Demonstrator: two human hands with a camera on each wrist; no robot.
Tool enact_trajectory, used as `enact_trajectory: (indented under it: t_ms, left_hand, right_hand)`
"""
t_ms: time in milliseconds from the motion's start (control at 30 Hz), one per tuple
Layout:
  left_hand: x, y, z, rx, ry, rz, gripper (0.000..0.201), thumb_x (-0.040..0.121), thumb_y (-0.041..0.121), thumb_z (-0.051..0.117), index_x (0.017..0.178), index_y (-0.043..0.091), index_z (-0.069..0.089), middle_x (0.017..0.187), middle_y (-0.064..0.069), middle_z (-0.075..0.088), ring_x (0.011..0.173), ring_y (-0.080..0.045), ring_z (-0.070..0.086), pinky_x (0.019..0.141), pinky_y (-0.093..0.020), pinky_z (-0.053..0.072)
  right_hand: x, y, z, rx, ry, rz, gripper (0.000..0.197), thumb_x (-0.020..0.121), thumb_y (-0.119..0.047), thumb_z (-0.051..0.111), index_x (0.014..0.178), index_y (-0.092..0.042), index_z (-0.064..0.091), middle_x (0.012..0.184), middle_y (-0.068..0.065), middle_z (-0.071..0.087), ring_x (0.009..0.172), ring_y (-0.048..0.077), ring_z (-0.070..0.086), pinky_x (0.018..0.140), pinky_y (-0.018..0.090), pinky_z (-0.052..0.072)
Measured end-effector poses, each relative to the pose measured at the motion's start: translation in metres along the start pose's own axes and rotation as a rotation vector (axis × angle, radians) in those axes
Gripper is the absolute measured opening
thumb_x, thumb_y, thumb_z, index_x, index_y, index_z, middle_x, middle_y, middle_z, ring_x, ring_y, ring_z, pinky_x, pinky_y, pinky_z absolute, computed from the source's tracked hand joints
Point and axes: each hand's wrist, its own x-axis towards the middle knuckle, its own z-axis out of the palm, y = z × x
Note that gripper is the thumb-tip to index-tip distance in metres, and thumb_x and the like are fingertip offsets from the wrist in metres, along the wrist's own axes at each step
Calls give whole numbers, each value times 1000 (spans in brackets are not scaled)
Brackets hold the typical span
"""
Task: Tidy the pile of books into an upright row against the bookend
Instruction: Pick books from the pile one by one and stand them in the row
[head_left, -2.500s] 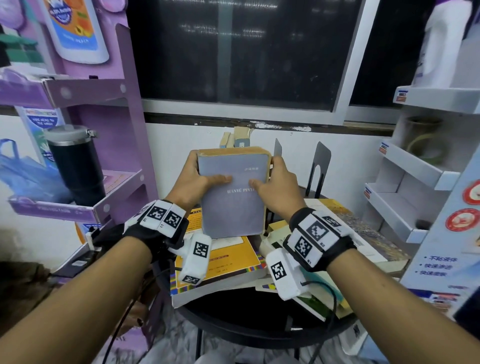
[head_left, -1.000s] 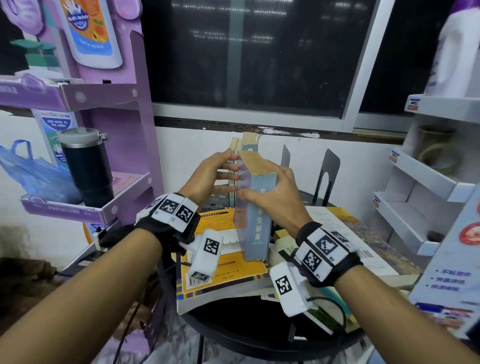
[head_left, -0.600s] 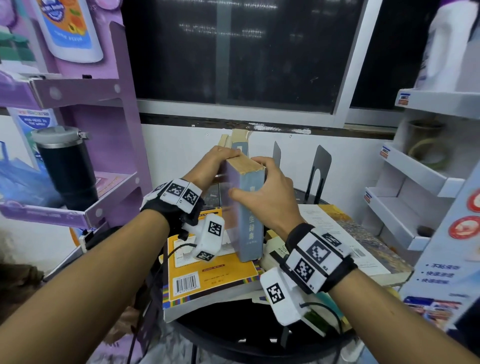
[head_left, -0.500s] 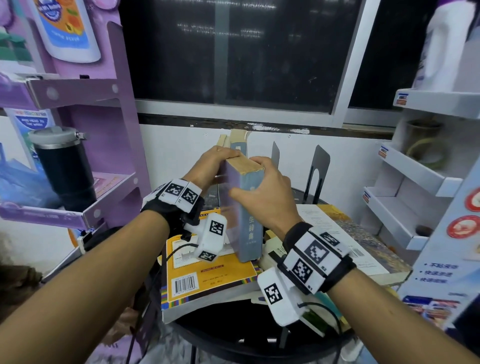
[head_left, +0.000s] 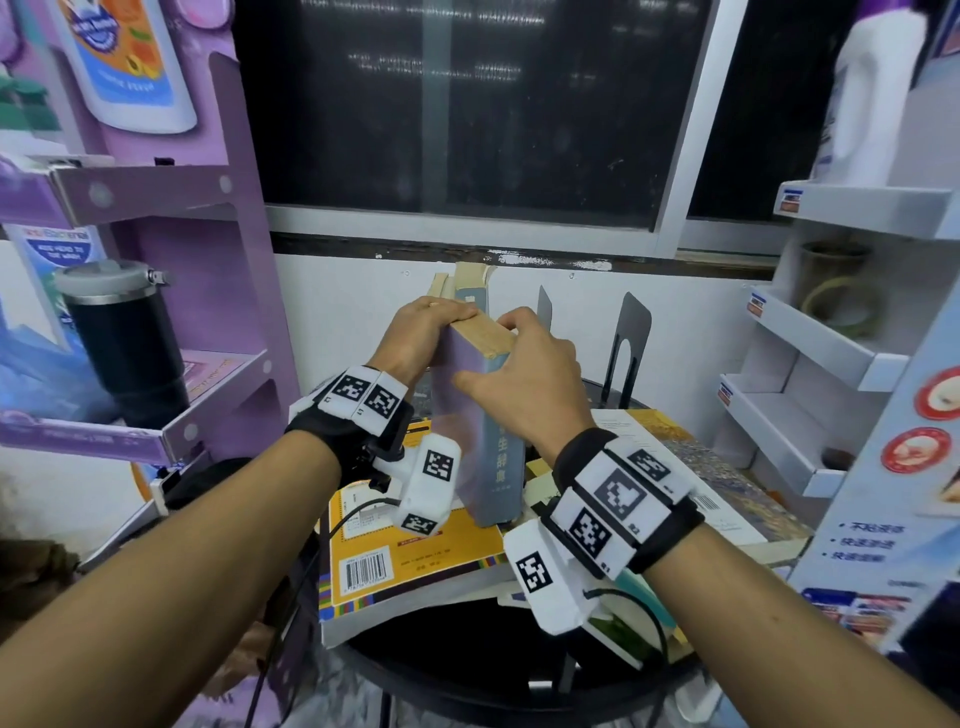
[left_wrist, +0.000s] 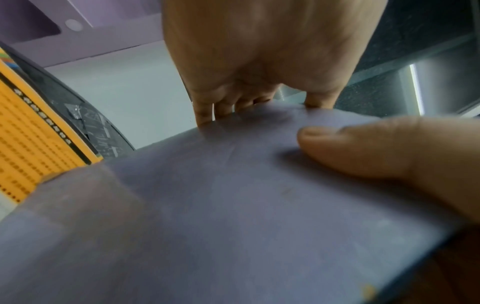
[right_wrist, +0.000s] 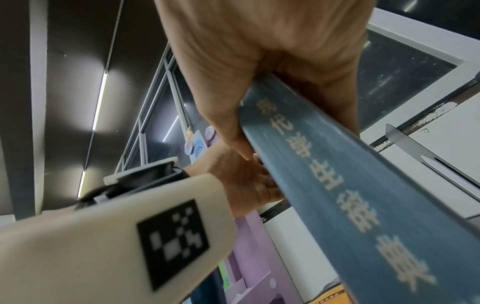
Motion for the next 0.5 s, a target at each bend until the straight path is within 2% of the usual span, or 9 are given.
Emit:
enact_trajectory:
  t_ms: [67,133,200,233,300,367,433,500]
  left_hand:
    - [1,-1,0,8,23,6,6,87,14,62,89,10,65,84,-4,65,84,-20,60,83,-32,48]
    - [1,0,1,19,33,19,4,85,16,64,84,13,66,85,-5,66,89,-22,60,89,-38,48]
    - [1,1,1,33,28,31,2,82,17,67,81,15,66,86,-5,67,89,-22,60,87,-38,47]
    - [1,2,1,44,28,35,3,79,19,70,79,17,67,87,-5,68,89,-21,61,87,-37,47]
    - [4,3,1,63,36,37,9,67,28,75,72,21,72,89,-3,72,92,-21,63,92,-39,48]
    - [8,5,2,89,53,41,13,59,35,75,69,26,75,90,1,74,98,-22,66,98,-43,49]
    - [11,9,4,98,55,58,12,58,37,74,68,30,76,89,3,75,101,-20,67,98,-43,49]
    - [14,16,6,92,57,80,10,63,33,74,70,26,76,89,3,75,97,-17,67,97,-40,50]
  right_hand:
    - [0,-1,1,2,0,1,52,72,-37,77,116,-23,52,96,-1,58,79,19,58,64,24,45]
    - [0,0,0,6,16,-3,49,71,-37,78,112,-22,56,92,-3,60,79,18,58,60,23,44]
    - [2,3,-2,19,42,-1,44,69,-33,79,107,-23,60,88,-4,63,78,17,60,57,21,45]
    - [3,5,-2,26,55,8,42,68,-31,78,106,-23,61,87,-4,64,79,18,62,59,23,47]
    - [4,8,-3,44,73,31,44,68,-29,77,109,-26,62,89,-3,66,83,19,64,67,28,53]
    - [7,9,-4,63,88,23,44,68,-29,75,111,-27,63,89,-3,67,82,19,65,70,31,55]
    - [11,9,-5,73,102,-4,40,68,-30,75,107,-26,64,85,-3,68,79,18,66,69,30,55]
    - [17,7,-9,68,122,-27,35,68,-31,74,101,-24,64,83,-2,68,78,20,65,68,30,55]
